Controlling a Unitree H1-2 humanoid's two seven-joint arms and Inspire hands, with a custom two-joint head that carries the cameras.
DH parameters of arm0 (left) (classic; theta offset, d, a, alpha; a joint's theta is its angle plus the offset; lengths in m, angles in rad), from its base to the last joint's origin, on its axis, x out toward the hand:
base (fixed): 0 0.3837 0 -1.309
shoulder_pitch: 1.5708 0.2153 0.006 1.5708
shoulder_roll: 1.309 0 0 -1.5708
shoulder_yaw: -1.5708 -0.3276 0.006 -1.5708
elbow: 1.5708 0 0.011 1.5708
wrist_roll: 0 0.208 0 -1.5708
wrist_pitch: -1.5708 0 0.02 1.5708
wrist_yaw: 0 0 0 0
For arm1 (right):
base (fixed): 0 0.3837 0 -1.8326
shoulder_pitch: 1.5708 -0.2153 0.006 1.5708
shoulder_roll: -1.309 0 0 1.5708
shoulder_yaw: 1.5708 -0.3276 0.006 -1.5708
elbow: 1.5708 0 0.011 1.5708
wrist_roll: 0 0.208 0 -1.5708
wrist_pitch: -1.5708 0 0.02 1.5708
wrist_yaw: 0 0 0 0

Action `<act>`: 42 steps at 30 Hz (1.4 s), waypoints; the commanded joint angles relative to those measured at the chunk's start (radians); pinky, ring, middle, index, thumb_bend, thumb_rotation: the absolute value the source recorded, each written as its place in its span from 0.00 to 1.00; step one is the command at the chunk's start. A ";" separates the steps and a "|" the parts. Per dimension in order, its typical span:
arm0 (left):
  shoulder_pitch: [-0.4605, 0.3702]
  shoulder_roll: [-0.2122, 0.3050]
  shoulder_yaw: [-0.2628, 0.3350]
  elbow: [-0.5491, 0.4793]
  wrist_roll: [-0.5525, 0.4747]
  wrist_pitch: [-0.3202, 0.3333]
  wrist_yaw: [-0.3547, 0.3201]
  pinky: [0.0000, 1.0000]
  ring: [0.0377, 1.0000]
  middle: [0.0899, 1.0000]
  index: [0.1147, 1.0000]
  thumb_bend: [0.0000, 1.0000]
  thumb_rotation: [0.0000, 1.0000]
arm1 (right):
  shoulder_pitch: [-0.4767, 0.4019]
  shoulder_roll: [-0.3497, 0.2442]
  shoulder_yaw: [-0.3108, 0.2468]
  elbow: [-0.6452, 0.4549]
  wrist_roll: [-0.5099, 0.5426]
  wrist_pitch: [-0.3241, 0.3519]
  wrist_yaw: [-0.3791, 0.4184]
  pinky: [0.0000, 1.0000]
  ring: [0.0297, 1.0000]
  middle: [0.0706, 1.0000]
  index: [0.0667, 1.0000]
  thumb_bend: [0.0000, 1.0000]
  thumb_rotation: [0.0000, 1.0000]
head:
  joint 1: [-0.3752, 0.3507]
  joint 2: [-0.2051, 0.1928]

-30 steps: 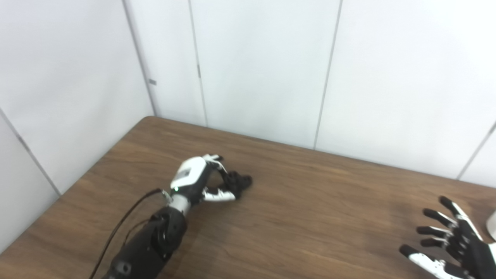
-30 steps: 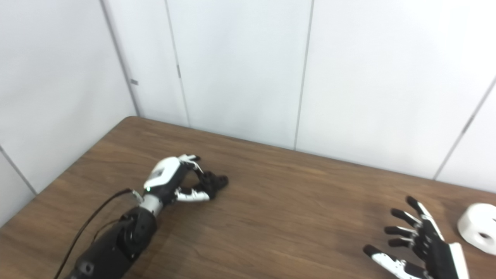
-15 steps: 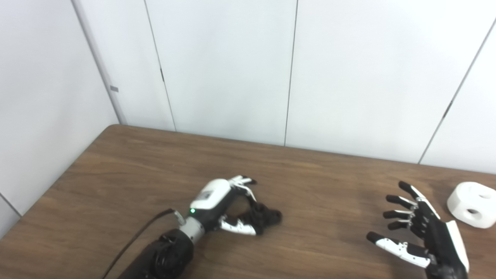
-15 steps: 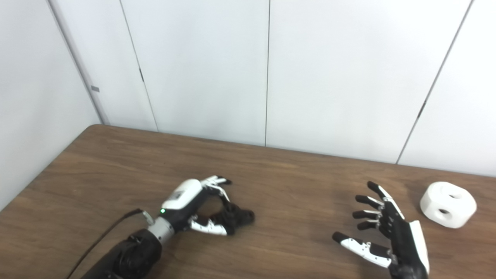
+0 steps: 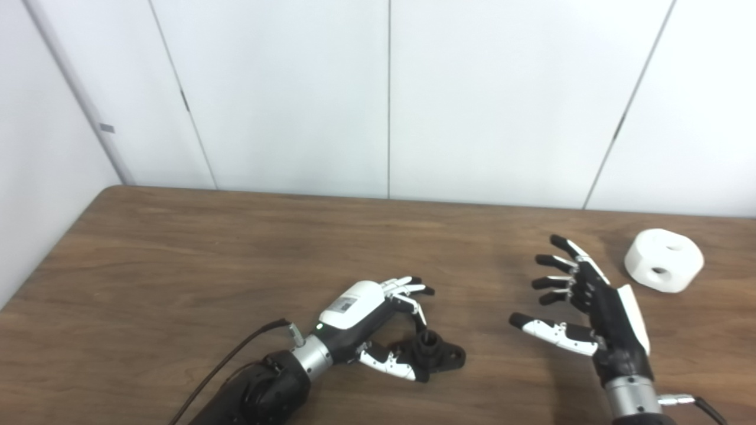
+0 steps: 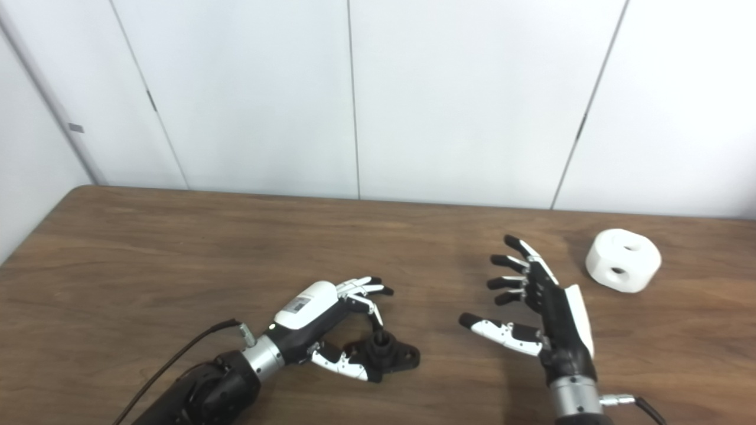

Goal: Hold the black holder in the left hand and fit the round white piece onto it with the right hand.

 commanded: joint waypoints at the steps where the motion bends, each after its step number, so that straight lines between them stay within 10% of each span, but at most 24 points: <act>1: 0.020 0.006 -0.064 0.052 0.108 0.050 -0.081 0.93 0.96 0.89 0.42 0.52 0.06 | -0.033 0.002 0.002 -0.033 -0.001 -0.017 -0.005 0.52 0.61 0.75 0.86 0.64 0.05 | 0.001 0.001; 13: 0.013 0.013 -0.106 0.094 0.190 0.105 -0.073 0.94 0.95 0.88 0.42 0.52 0.05 | -0.061 -0.040 -0.018 -0.108 -0.012 0.001 0.010 0.49 0.59 0.72 0.84 0.64 0.05 | -0.118 -0.009; 28: 0.019 0.058 -0.107 0.172 0.171 0.011 0.003 0.90 0.90 0.86 0.42 0.52 0.05 | -0.272 -0.437 -0.147 -0.195 -0.190 0.197 0.128 0.52 0.67 0.77 0.76 0.78 0.13 | -0.446 -0.149; 42: 0.012 0.058 -0.112 0.278 0.179 -0.069 0.072 0.93 0.92 0.87 0.42 0.52 0.05 | -0.311 -0.673 -0.222 -0.085 -0.268 0.373 0.208 0.70 0.87 0.91 0.85 0.86 0.33 | -0.507 -0.209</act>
